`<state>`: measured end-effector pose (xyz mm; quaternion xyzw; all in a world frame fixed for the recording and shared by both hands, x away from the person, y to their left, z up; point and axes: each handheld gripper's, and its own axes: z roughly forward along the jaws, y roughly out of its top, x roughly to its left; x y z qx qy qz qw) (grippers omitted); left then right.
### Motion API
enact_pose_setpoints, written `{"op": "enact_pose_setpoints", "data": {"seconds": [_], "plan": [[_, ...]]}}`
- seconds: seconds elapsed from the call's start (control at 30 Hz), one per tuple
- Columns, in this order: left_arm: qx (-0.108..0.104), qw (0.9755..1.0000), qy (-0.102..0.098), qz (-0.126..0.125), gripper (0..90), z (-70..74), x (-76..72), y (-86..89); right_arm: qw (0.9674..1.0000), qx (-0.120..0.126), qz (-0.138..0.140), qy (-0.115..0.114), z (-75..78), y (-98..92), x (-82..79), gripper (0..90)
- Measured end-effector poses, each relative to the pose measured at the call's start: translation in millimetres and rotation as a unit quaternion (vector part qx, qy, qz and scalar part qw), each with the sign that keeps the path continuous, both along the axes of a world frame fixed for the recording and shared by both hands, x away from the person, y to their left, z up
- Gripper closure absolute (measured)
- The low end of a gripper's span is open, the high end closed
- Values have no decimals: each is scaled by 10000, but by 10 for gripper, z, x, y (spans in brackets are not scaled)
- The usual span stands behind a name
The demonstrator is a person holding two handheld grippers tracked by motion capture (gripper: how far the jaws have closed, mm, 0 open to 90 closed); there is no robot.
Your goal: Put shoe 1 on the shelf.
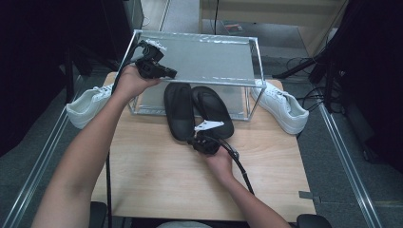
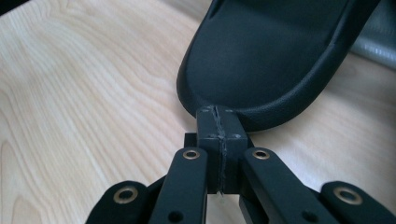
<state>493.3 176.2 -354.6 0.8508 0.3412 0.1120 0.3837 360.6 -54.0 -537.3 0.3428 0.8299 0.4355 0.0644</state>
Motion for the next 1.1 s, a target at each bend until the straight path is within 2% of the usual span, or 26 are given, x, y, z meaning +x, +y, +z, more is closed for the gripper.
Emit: {"op": "enact_pose_setpoints", "data": {"seconds": [0.27,0.3,0.5,0.67,0.93,1.1], "plan": [[-25,10000,10,6,895,-4,0,1,9998,168,-107,-88,97,93,144,900],[-17,10000,8,4,895,-3,0,0,9997,181,-133,-25,115,132,190,900],[-29,10000,23,-8,895,-5,4,9,9997,196,-158,-29,109,257,299,900],[-162,9998,68,1,895,-19,11,29,9995,209,-216,-69,94,401,417,900],[-74,10000,52,3,895,-10,6,16,9988,269,-404,-20,85,512,583,900],[6,10000,59,-21,895,4,11,0,9984,186,-535,-54,83,559,708,900]]}}
